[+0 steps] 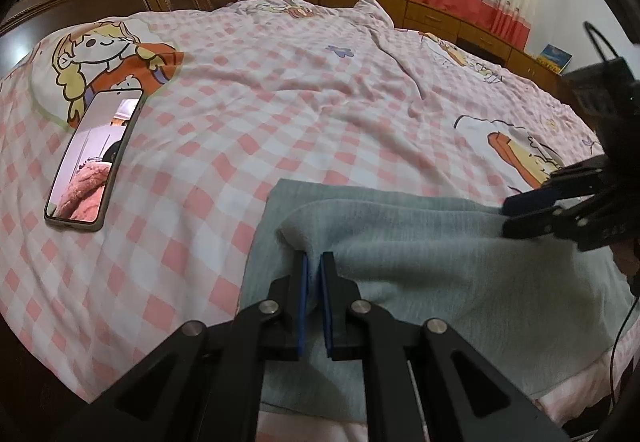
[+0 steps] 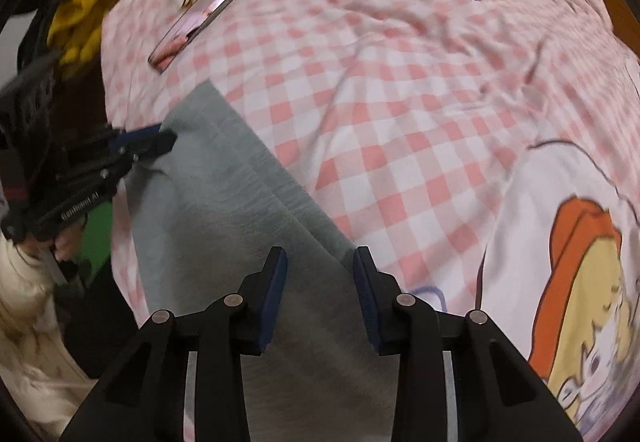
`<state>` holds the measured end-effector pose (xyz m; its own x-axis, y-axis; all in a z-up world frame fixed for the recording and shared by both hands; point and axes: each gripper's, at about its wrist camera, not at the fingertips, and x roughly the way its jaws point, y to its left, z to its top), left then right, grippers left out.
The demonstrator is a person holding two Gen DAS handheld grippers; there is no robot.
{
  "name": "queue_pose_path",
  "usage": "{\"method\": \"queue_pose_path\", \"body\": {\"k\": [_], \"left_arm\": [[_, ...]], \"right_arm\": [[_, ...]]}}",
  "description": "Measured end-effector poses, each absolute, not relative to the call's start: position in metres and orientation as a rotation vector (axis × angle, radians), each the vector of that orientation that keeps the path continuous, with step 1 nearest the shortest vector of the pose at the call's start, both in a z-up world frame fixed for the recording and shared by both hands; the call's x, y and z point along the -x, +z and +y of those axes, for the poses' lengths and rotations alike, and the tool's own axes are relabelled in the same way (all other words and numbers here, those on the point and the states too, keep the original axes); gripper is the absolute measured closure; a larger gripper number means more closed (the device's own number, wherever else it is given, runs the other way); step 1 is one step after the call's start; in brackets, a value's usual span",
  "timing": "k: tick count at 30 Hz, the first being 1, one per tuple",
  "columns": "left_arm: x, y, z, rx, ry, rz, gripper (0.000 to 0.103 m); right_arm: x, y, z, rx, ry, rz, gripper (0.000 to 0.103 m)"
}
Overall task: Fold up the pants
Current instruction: 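Fold the held edge over the pants with the left gripper and release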
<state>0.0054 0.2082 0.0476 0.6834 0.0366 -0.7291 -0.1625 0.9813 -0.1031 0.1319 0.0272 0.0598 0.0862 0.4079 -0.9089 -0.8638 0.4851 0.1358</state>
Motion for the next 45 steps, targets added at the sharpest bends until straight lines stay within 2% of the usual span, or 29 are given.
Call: {"method": "queue_pose_path", "body": {"k": [2,4,6,11,16,18,20,22,25,33,35,36,39,41,45], "left_arm": [[-0.005,0.047,0.209,0.169,0.109,0.811,0.097],[-0.005,0.047,0.209,0.174,0.108,0.810,0.097],[-0.004,0.046,0.209,0.178,0.108,0.809,0.097],[-0.002,0.049,0.209,0.163,0.119,0.792,0.097],[-0.004,0.054,0.213,0.160,0.162,0.747,0.096],[-0.009,0.051,0.213,0.145,0.183,0.761,0.090],[-0.012,0.048,0.216,0.127,0.230,0.769,0.068],[-0.009,0.048,0.219,0.125,0.271,0.763,0.058],[-0.003,0.057,0.225,0.158,0.266,0.745,0.058],[0.003,0.085,0.214,0.234,0.110,0.696,0.059],[-0.004,0.083,0.208,0.248,0.045,0.710,0.069],[-0.010,0.080,0.206,0.254,0.018,0.724,0.071],[-0.031,0.061,0.201,0.250,-0.002,0.791,0.071],[-0.045,0.044,0.204,0.236,0.043,0.846,0.078],[-0.051,0.041,0.201,0.178,0.071,0.836,0.078]], "right_arm": [[-0.131,0.059,0.032,0.538,1.029,1.113,0.076],[-0.126,0.057,0.035,0.584,1.044,1.107,0.089],[-0.122,0.058,0.038,0.616,1.058,1.088,0.095],[-0.126,0.074,0.030,0.541,0.997,0.954,0.097],[-0.128,0.050,0.038,0.563,0.946,0.969,0.095],[-0.129,0.046,0.037,0.541,0.919,0.962,0.093],[-0.133,0.050,0.032,0.469,0.888,0.980,0.091],[-0.134,0.057,0.024,0.418,0.853,0.988,0.088],[-0.124,0.075,0.012,0.345,0.814,0.956,0.083],[-0.082,0.085,-0.026,0.232,0.706,1.013,0.082],[-0.075,0.081,-0.034,0.205,0.680,1.026,0.081],[-0.073,0.079,-0.038,0.200,0.660,1.029,0.078],[-0.077,0.061,-0.040,0.189,0.586,1.060,0.076],[-0.083,0.052,-0.036,0.199,0.569,1.041,0.076],[-0.106,0.043,-0.024,0.200,0.536,1.002,0.075]]}}
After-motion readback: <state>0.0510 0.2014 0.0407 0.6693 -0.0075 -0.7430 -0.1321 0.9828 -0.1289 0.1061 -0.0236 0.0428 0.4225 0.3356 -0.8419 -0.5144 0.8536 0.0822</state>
